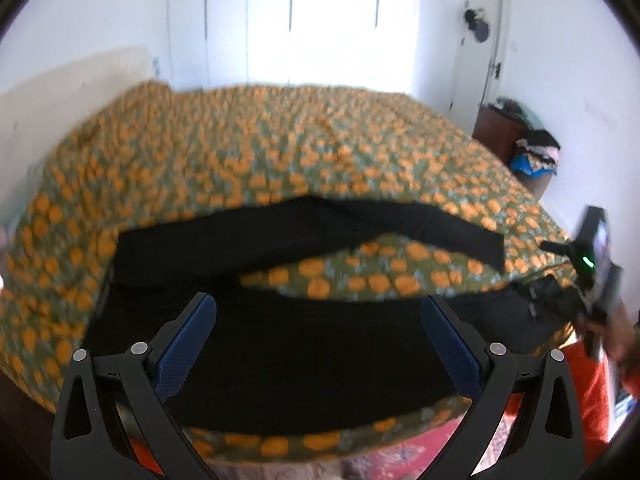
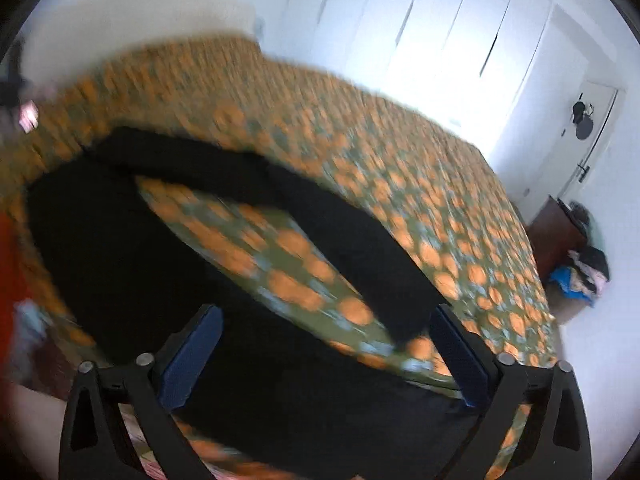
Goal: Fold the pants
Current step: 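Grasp the hem of one black trouser leg with the right gripper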
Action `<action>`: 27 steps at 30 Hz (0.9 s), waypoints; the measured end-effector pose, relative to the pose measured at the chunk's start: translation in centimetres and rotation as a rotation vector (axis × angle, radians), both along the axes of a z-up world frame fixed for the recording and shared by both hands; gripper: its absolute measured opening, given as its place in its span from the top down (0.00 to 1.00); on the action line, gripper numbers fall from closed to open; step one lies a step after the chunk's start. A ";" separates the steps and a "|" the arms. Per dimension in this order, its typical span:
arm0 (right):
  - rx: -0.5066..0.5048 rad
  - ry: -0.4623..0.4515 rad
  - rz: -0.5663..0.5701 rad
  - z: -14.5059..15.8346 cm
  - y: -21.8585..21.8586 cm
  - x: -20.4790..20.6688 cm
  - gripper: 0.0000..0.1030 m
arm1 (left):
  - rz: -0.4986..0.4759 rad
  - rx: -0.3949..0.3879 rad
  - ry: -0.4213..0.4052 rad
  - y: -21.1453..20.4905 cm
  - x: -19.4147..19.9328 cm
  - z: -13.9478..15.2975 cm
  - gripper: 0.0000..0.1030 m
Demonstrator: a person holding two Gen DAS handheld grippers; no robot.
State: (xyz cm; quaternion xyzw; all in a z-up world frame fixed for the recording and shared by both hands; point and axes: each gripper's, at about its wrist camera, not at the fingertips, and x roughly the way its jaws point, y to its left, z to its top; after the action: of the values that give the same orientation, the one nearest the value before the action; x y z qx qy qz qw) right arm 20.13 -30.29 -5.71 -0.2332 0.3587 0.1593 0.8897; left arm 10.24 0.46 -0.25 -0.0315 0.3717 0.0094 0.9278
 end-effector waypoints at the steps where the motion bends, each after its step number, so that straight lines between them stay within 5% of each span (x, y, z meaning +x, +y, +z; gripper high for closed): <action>1: -0.026 0.022 -0.012 -1.3 -0.6 1.5 0.17 | 0.005 0.009 0.023 -0.3 0.0 -0.9 0.01; 8: -0.112 0.162 -0.041 -8.5 -3.8 10.7 0.39 | 0.034 0.045 0.204 -0.7 1.7 -5.9 0.01; 14: -0.177 0.176 -0.023 -11.6 -4.0 13.4 0.40 | 0.016 0.049 0.230 -1.5 3.7 -7.0 0.01; 17: -0.191 0.202 -0.017 -12.0 -4.3 14.3 0.83 | -0.011 0.058 0.266 -2.4 4.4 -8.0 0.01; 21: -0.090 0.200 -0.055 -8.1 -5.5 16.9 0.90 | -0.029 0.094 0.284 -3.3 4.5 -8.5 0.01; 25: -0.023 0.082 -0.158 -0.9 -8.0 24.5 0.90 | -0.035 0.085 0.284 -3.9 4.6 -8.2 0.01; 27: -0.015 0.076 -0.240 0.8 -9.4 28.9 0.75 | -0.036 0.089 0.279 -4.2 4.5 -8.0 0.01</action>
State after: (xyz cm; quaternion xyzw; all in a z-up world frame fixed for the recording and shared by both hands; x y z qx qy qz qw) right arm 49.07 -39.65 -4.96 -0.1888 0.4188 0.0576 0.8864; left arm 14.72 -3.74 -8.21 0.0179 0.4967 0.0133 0.8676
